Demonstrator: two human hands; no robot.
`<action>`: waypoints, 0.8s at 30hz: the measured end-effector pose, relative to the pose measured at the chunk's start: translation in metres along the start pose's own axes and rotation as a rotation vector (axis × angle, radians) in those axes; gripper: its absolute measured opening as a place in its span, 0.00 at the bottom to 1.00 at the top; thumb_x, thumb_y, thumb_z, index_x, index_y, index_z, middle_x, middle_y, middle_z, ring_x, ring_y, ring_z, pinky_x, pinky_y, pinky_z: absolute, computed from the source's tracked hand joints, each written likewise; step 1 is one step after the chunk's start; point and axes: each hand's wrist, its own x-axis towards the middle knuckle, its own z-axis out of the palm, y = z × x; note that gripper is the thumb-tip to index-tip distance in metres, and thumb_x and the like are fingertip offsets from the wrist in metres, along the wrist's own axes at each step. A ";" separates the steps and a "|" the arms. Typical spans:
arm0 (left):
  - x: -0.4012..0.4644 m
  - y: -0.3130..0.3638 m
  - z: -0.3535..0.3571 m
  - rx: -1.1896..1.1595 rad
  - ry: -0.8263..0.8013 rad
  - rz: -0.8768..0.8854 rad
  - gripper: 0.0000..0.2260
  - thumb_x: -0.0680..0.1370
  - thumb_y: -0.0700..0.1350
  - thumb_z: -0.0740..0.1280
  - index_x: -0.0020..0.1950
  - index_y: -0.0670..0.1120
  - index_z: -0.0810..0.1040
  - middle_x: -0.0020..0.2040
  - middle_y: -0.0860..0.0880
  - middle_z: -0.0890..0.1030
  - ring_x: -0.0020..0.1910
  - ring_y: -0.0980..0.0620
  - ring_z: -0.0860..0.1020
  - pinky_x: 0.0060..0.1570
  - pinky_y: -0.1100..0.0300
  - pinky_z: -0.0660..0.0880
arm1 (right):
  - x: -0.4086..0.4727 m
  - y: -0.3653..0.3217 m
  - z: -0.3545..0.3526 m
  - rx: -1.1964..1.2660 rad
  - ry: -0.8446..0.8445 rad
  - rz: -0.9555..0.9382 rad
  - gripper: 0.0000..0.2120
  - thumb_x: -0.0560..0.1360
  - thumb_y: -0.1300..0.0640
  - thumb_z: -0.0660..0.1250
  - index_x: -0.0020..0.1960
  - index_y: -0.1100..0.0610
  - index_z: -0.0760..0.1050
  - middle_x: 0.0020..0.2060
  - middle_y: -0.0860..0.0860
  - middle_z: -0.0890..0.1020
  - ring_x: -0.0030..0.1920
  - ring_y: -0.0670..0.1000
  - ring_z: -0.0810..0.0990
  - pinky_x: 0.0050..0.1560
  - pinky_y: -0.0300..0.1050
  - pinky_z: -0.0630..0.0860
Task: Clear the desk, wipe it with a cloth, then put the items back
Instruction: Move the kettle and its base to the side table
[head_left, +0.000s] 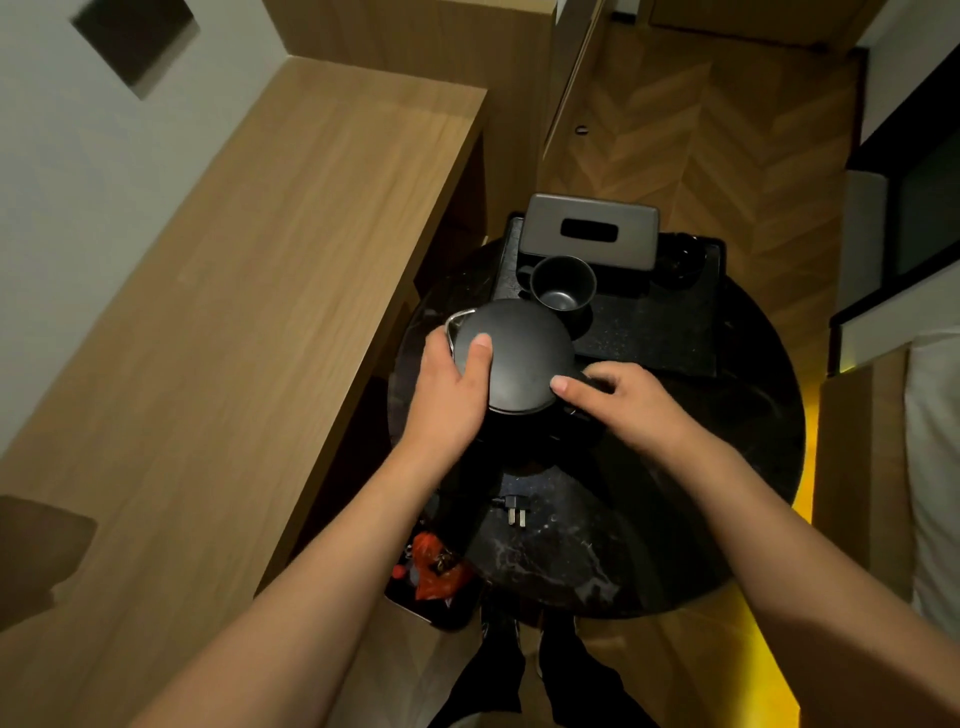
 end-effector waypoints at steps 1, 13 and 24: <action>-0.004 -0.002 0.001 0.003 -0.002 0.017 0.18 0.82 0.60 0.59 0.69 0.56 0.65 0.63 0.55 0.73 0.58 0.58 0.75 0.53 0.64 0.72 | -0.001 -0.001 -0.003 -0.021 -0.027 0.022 0.29 0.63 0.23 0.66 0.40 0.50 0.81 0.35 0.50 0.83 0.36 0.48 0.81 0.39 0.45 0.75; 0.008 -0.006 -0.023 -0.387 -0.184 -0.359 0.26 0.78 0.69 0.59 0.73 0.61 0.64 0.65 0.56 0.74 0.65 0.47 0.74 0.53 0.41 0.77 | 0.016 -0.031 0.014 -0.149 -0.001 0.073 0.32 0.63 0.21 0.62 0.32 0.52 0.71 0.24 0.43 0.72 0.27 0.42 0.71 0.33 0.45 0.68; -0.020 -0.064 0.013 -0.877 -0.371 -0.580 0.32 0.70 0.78 0.60 0.67 0.63 0.74 0.68 0.49 0.76 0.65 0.48 0.75 0.69 0.35 0.67 | -0.015 -0.025 0.012 -0.287 -0.115 0.189 0.38 0.60 0.18 0.54 0.36 0.52 0.77 0.31 0.47 0.79 0.31 0.45 0.77 0.34 0.44 0.71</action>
